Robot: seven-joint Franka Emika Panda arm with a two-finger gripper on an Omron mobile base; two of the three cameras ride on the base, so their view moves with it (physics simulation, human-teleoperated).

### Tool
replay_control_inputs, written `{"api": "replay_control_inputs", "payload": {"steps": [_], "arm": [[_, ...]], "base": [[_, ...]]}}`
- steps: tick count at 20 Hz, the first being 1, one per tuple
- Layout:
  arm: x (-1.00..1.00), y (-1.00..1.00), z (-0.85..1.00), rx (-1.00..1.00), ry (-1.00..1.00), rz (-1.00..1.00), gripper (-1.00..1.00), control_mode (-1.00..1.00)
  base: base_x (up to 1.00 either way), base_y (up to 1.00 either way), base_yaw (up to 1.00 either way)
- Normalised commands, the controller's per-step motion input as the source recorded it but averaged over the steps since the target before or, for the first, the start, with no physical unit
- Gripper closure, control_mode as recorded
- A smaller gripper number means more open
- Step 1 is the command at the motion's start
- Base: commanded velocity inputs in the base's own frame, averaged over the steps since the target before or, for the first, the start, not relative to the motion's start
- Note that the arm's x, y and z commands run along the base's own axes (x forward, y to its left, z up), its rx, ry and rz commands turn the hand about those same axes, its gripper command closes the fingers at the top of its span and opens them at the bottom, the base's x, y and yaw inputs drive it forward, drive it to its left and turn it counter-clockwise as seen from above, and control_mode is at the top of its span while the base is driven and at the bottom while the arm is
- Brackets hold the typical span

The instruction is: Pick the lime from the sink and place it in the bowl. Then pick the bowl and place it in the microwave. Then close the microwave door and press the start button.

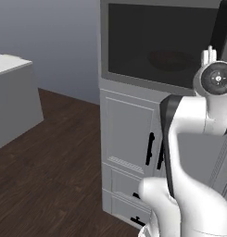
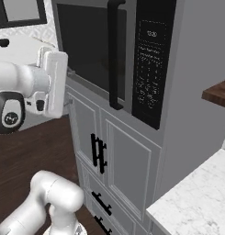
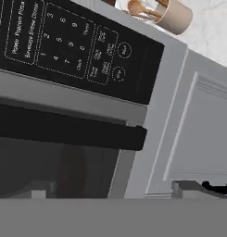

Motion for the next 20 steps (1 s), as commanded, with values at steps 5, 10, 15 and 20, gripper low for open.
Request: {"api": "replay_control_inputs", "payload": {"steps": [5, 10, 15, 20], "arm": [[-0.38, 0.0, 0.0, -0.53, 0.53, 0.06, -1.0, -1.0], [-0.47, 0.0, -0.09, -0.56, 0.32, 0.07, -1.0, -1.0], [-0.41, -0.15, -0.29, -0.61, 0.31, 0.21, -1.0, -1.0], [-0.19, -0.13, -0.38, -0.55, 0.24, 0.34, 1.0, -1.0]], "base": [[0.0, 0.0, 0.0], [0.0, 0.0, 0.0], [0.0, 0.0, 0.0], [0.0, 0.0, 0.0]]}}
